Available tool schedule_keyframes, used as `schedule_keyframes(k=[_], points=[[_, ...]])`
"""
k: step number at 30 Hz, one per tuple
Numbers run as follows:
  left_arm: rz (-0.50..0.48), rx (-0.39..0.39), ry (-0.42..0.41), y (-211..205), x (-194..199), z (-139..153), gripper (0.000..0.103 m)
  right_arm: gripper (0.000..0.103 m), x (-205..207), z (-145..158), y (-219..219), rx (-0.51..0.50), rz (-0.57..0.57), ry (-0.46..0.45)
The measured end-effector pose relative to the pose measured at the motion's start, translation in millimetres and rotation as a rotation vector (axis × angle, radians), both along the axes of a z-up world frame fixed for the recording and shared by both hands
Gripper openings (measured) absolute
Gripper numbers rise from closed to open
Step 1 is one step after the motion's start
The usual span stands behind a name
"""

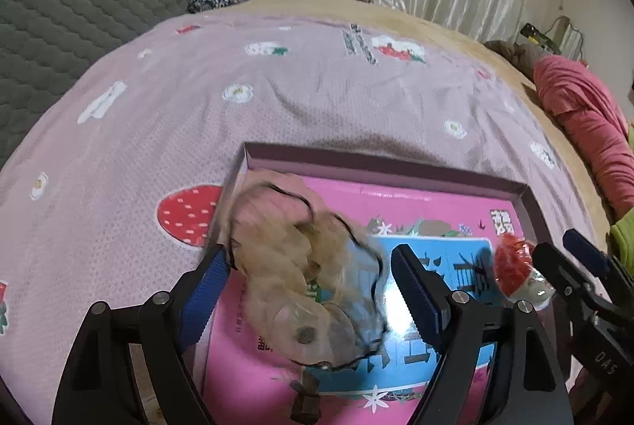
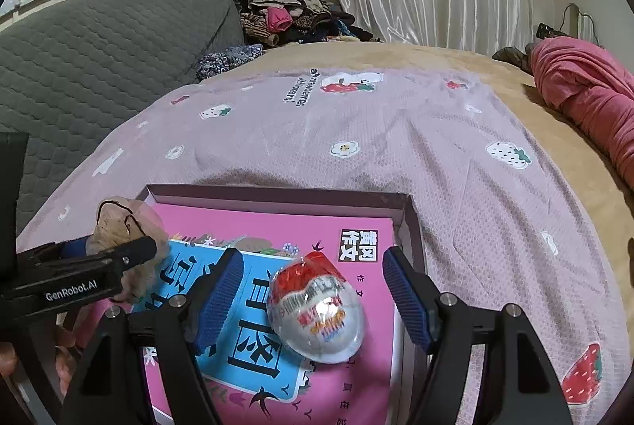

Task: Organize objects
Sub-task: 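Lower the scrunchie onto the book with the left tool while the right tool sets the egg down, then open both tools and withdraw them from the tray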

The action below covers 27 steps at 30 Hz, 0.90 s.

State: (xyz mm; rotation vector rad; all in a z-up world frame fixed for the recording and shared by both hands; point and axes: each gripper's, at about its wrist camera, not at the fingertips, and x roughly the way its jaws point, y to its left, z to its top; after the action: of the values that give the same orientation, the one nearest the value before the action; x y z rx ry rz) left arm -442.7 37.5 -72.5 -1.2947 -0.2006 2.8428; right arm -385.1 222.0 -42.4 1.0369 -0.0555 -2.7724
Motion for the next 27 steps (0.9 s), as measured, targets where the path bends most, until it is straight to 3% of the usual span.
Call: schedule_keyframes(k=[10,27], points=[[0.024,0.008,0.053,-10.2,9.9,20.6,0.086,0.073,10.4,15.6,5.1,-0.024,0.001,0.042],[-0.006,-0.072,0.172,-3.3,80.2,80.0,0.086,0.091,86.0,104.1,2.6,-0.025,0.033,0.225]])
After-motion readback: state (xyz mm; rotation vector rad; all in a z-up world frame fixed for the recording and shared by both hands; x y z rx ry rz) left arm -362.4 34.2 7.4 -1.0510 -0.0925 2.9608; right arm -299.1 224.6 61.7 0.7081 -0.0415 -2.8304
